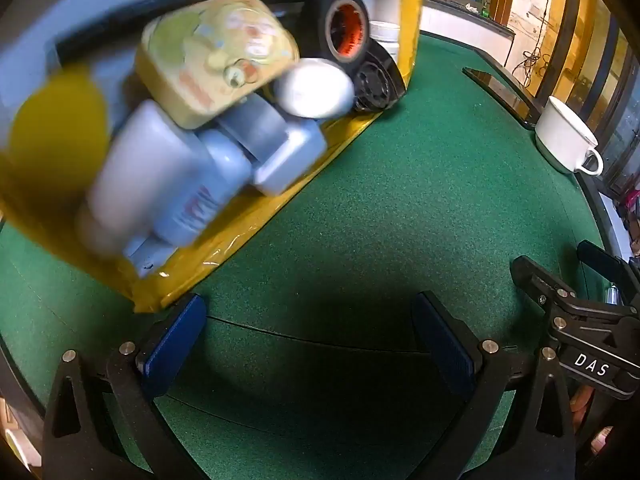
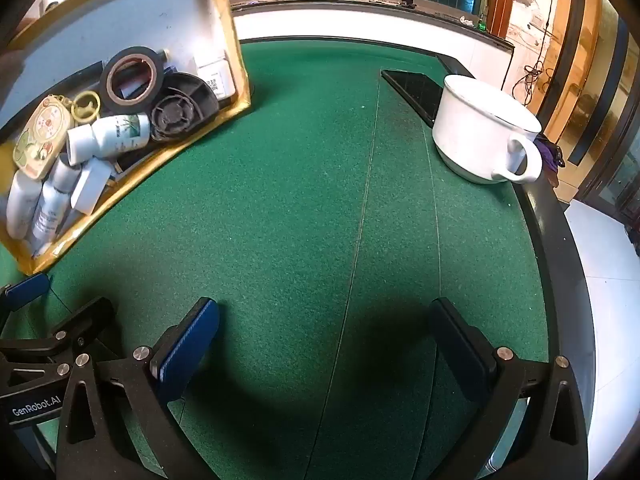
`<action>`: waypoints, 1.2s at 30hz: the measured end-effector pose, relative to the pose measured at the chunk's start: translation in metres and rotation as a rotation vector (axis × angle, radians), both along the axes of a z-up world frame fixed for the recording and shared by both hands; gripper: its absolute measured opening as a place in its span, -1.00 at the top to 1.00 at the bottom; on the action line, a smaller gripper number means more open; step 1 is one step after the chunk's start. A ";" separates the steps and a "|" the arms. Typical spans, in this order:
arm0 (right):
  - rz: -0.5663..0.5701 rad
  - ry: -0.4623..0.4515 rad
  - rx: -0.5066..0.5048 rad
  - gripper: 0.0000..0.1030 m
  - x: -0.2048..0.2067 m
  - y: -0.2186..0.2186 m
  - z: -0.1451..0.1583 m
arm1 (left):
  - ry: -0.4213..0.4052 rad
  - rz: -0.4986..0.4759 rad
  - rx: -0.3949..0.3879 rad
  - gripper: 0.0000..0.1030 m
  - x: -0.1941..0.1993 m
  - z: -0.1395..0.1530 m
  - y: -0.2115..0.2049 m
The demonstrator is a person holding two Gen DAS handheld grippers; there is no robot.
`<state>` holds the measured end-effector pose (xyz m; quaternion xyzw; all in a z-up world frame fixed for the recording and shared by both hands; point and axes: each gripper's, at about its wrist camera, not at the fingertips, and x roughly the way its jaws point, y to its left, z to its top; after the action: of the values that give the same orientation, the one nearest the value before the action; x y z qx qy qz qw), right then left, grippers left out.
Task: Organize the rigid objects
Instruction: 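Tip the yellow-rimmed tray with the left tool, spilling its objects onto the felt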
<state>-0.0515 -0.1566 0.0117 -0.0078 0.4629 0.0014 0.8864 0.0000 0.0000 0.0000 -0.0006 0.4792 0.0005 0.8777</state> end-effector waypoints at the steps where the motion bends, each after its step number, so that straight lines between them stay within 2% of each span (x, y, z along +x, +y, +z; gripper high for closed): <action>1: 0.000 0.001 0.000 -0.98 0.000 0.000 0.000 | 0.000 0.000 0.000 -1.00 0.000 0.000 0.000; 21: 0.001 0.000 0.001 -0.98 0.000 0.000 0.002 | -0.001 -0.001 -0.002 -1.00 0.012 -0.003 -0.010; 36: 0.001 0.001 0.000 -0.98 0.001 -0.001 -0.003 | -0.002 0.000 -0.002 -1.00 0.005 -0.001 -0.005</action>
<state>-0.0505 -0.1580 0.0091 -0.0078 0.4635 0.0018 0.8861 0.0053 -0.0053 -0.0006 -0.0016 0.4784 -0.0001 0.8781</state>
